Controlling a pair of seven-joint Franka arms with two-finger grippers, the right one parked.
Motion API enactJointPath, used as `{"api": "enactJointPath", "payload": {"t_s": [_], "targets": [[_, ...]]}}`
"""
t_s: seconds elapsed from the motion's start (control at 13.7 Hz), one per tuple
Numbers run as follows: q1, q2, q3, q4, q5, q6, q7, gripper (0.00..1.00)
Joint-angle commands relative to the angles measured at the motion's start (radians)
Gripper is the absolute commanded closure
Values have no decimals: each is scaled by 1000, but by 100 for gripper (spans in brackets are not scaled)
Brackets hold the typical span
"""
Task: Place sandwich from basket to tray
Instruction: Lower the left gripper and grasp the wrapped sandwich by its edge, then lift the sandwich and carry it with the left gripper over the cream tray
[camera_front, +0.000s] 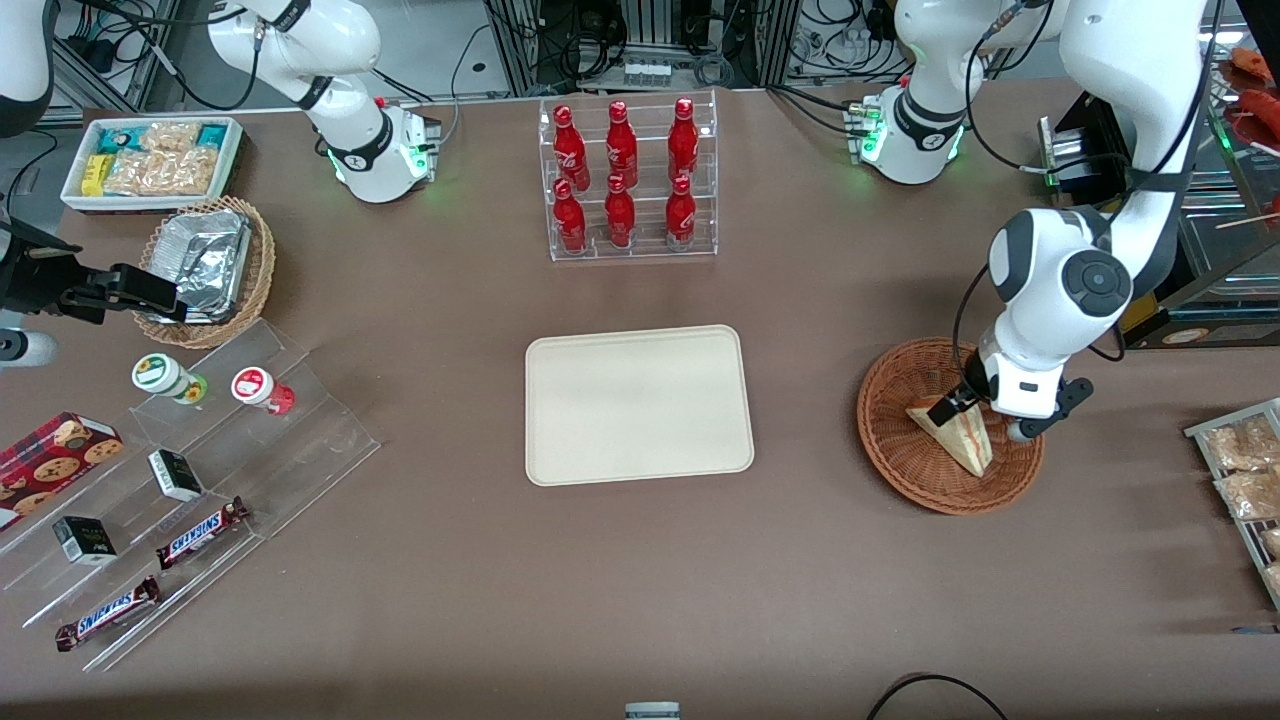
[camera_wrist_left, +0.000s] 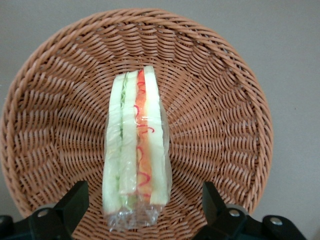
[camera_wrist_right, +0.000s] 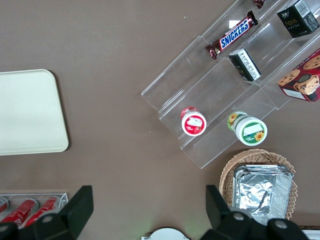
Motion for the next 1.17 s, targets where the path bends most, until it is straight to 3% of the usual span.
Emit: {"api": "enactJointPath", "payload": {"t_s": [0.0, 0.44, 0.51, 0.59, 0.66, 1.1], "targets": [[11, 11, 3, -8, 8, 22, -20, 0], [11, 48, 16, -5, 12, 44, -20, 3], [11, 48, 16, -5, 12, 44, -22, 28], [11, 49, 16, -5, 12, 44, -34, 95], [11, 51, 16, 3, 12, 44, -39, 100], [8, -35, 7, 27, 15, -48, -30, 100]]}}
